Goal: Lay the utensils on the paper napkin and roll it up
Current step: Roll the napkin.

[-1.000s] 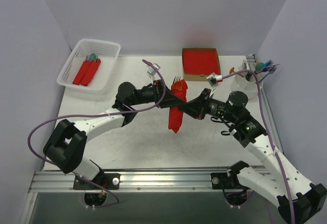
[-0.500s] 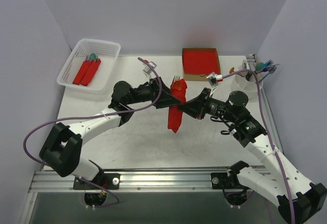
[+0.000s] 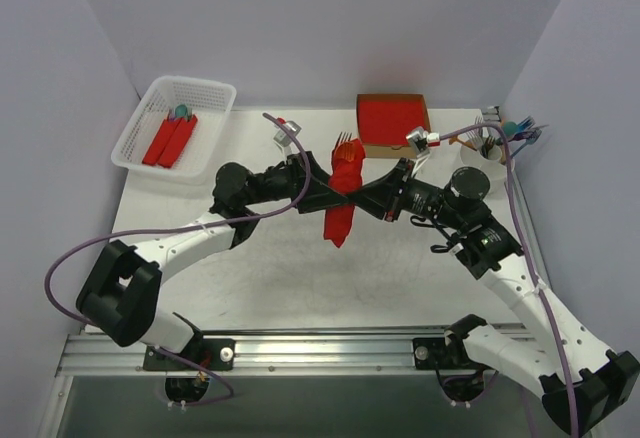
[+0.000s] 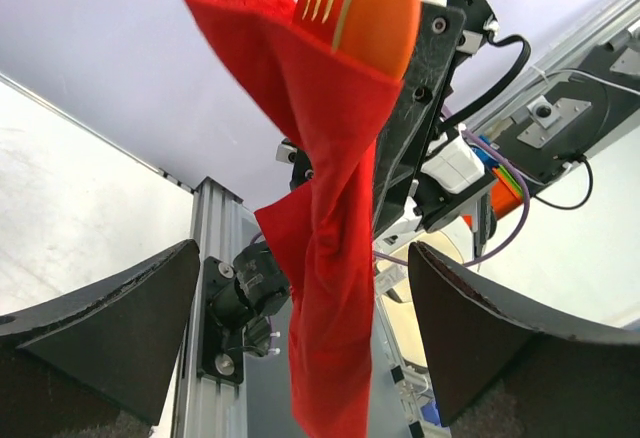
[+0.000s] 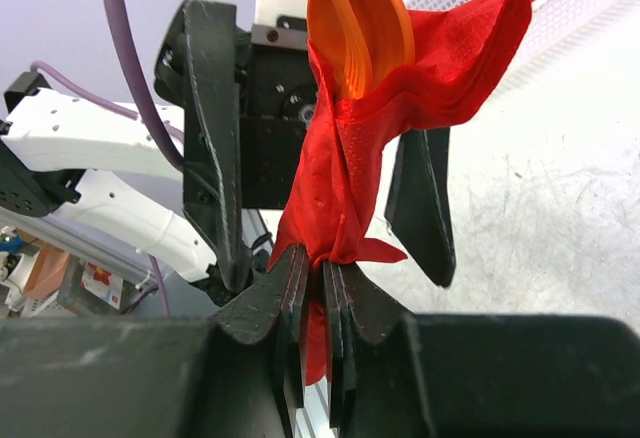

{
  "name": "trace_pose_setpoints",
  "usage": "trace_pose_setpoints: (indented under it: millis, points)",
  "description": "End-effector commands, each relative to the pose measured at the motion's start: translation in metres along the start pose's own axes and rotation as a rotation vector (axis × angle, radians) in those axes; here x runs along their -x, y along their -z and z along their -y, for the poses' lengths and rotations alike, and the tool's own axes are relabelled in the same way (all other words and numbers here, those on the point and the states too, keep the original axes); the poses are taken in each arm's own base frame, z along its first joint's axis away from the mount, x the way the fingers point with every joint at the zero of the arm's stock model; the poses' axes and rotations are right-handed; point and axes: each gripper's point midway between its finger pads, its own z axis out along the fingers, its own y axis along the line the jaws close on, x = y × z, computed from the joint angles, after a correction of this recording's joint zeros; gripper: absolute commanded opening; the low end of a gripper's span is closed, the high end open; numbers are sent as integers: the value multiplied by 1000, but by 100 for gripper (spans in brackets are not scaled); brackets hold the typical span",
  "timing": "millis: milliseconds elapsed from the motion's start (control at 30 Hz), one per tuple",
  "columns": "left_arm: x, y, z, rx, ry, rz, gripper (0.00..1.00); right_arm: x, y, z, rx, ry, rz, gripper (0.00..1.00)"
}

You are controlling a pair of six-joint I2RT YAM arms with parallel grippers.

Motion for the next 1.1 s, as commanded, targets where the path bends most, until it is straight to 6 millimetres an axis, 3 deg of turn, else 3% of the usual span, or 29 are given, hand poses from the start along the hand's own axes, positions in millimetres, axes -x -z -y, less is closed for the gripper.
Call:
trace_pose_setpoints:
  millis: [0, 233, 400, 533, 567, 867, 1000, 1067]
  points:
    - [5, -2, 18, -102, -36, 2, 94, 34, -3, -25, 85, 50, 83, 0]
    - [10, -4, 45, -244, -23, 1, 94, 40, -10, -26, 109, 21, 97, 0]
    - [9, -3, 46, -255, -17, 7, 94, 40, -10, -26, 110, 19, 99, 0]
    - [9, -2, 49, -261, -22, 8, 100, 39, -10, -25, 107, 22, 100, 0]
    - [10, -1, 51, -264, -25, 10, 90, 39, -10, -25, 106, 22, 101, 0]
    - [9, -1, 57, -266, -38, 4, 72, 39, -10, -19, 77, 19, 112, 0]
    - [10, -2, 53, -247, -30, 5, 49, 38, -11, -14, 58, 13, 120, 0]
    - [10, -2, 51, -239, -36, 8, 45, 39, -11, -13, 52, 12, 122, 0]
